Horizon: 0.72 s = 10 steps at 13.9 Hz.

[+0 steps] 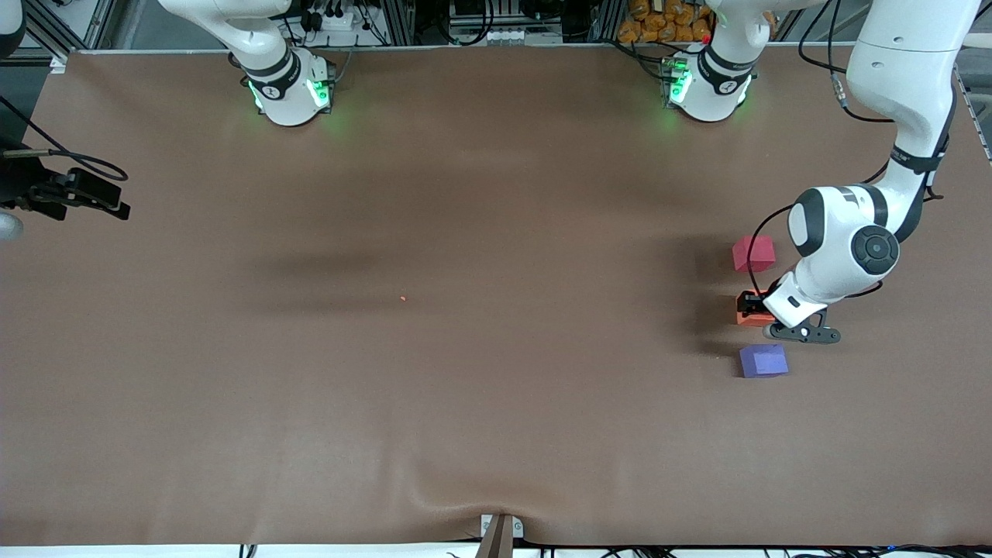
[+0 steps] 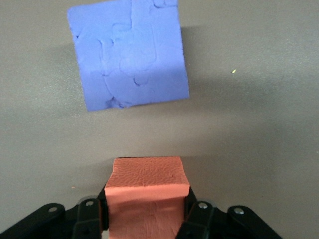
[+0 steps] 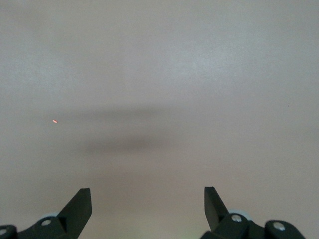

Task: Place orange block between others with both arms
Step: 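Lower the orange cube between the pink and purple cubes, then open the left gripper and lift it off the orange cube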

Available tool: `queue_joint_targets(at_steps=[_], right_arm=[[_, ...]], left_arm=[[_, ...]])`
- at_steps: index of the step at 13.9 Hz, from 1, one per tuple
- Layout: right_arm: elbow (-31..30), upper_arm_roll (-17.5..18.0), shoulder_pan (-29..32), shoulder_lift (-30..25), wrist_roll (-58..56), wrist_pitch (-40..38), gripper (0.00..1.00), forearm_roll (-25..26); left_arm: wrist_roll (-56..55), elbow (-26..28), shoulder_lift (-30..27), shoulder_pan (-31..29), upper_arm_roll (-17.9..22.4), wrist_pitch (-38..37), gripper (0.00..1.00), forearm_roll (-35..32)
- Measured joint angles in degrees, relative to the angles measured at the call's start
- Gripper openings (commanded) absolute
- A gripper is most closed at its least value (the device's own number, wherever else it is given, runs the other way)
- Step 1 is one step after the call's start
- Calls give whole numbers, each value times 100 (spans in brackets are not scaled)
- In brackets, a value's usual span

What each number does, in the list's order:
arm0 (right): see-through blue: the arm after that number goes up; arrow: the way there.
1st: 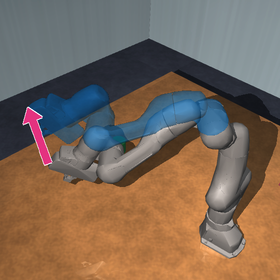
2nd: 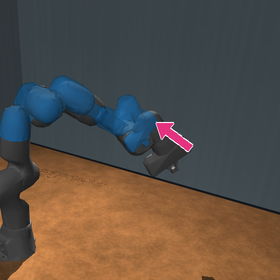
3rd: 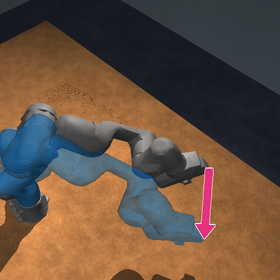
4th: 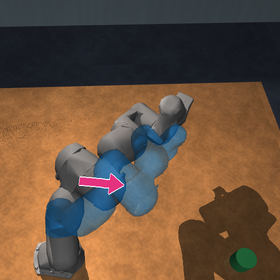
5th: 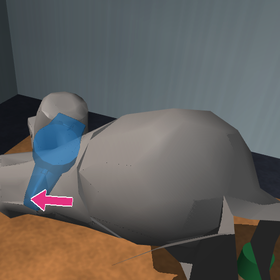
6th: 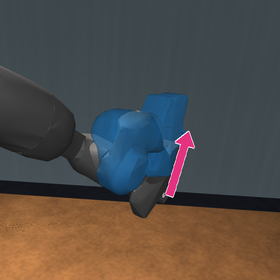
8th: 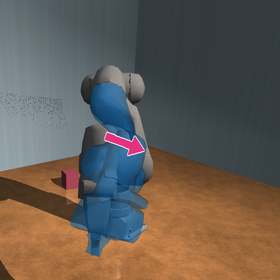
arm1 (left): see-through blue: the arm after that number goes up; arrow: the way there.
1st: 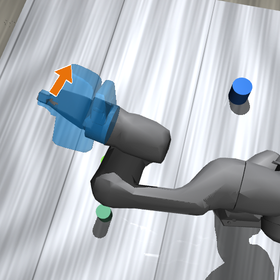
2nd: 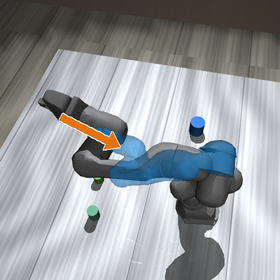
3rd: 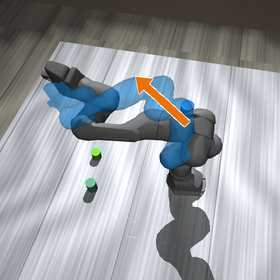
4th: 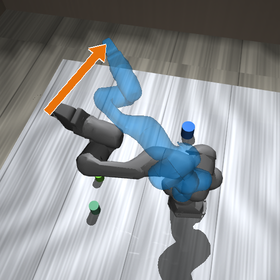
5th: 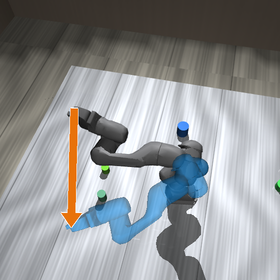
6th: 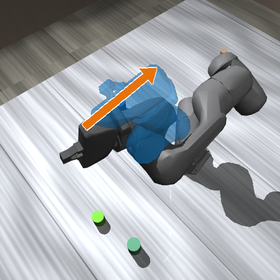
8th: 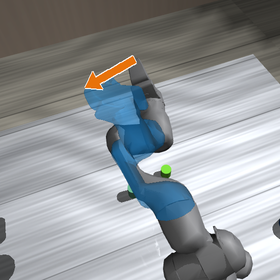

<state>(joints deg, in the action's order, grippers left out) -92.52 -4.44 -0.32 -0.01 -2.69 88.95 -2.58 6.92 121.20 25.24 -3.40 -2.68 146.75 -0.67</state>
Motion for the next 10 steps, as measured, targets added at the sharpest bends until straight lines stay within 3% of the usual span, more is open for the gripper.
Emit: queue_joint_targets(at_steps=[1, 2, 10], right_arm=[[0, 0, 0, 0, 0, 0, 100, 0], [0, 0, 0, 0, 0, 1, 100, 0], [-2, 4, -1, 0, 0, 6, 100, 0]], left_arm=[[0, 0, 2, 0, 0, 0, 70, 0], [0, 0, 3, 0, 0, 1, 100, 0], [-2, -286, -232, -100, 12, -56, 100, 3]])
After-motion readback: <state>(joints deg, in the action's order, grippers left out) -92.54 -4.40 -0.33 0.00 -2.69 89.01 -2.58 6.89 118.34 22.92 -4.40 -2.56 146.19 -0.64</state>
